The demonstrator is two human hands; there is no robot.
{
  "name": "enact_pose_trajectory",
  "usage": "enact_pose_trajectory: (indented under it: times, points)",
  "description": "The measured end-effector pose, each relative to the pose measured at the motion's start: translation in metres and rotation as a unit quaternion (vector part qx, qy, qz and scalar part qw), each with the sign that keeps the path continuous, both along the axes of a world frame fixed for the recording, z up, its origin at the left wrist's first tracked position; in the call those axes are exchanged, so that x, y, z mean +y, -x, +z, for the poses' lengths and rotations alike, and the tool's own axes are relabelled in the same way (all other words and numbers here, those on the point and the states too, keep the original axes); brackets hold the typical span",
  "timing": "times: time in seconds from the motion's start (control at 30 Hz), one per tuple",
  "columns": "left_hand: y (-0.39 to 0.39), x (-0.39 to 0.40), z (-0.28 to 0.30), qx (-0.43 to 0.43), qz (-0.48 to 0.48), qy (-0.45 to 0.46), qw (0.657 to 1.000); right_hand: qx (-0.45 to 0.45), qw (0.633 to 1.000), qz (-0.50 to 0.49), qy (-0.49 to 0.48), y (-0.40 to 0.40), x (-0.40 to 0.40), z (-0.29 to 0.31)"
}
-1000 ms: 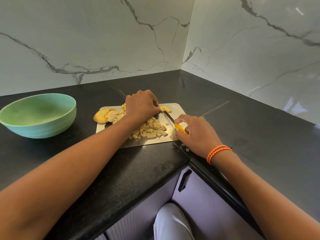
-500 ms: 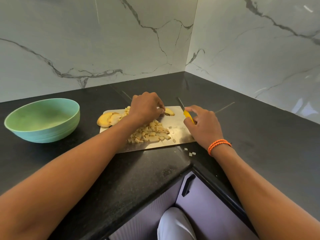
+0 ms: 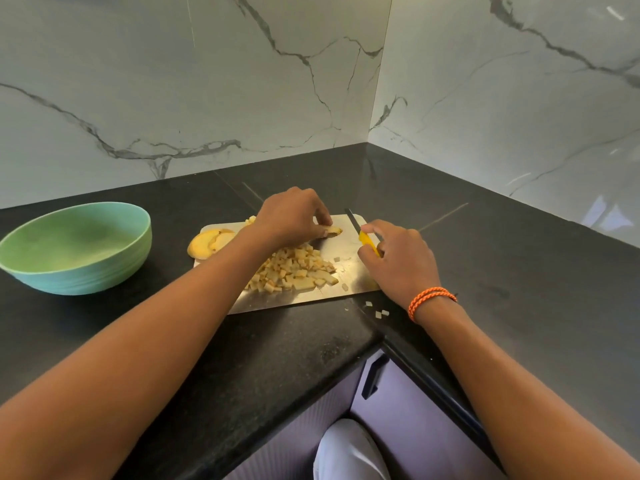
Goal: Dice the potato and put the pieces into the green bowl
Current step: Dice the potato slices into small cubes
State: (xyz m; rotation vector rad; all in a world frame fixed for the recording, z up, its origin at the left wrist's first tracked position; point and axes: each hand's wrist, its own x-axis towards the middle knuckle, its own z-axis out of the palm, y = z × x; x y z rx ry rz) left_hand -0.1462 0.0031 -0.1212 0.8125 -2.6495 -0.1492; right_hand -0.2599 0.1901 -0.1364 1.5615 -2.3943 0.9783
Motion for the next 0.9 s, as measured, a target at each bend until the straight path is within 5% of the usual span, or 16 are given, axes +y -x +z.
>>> enact_pose_trajectory:
  times: [0.27, 0.57, 0.9]
  points:
    - [0.006, 0.01, -0.008, 0.04, 0.08, 0.022, 0.996, 0.007, 0.999, -0.012, -0.044, -0.007, 0.0, -0.002]
    - [-0.013, -0.017, 0.007, 0.024, 0.077, -0.141, 0.987, 0.048, 0.996, -0.016, -0.08, -0.013, -0.003, 0.0]
    - [-0.003, -0.014, -0.005, 0.06, 0.088, -0.118, 0.987, 0.089, 0.989, -0.006, -0.118, -0.022, -0.004, 0.004]
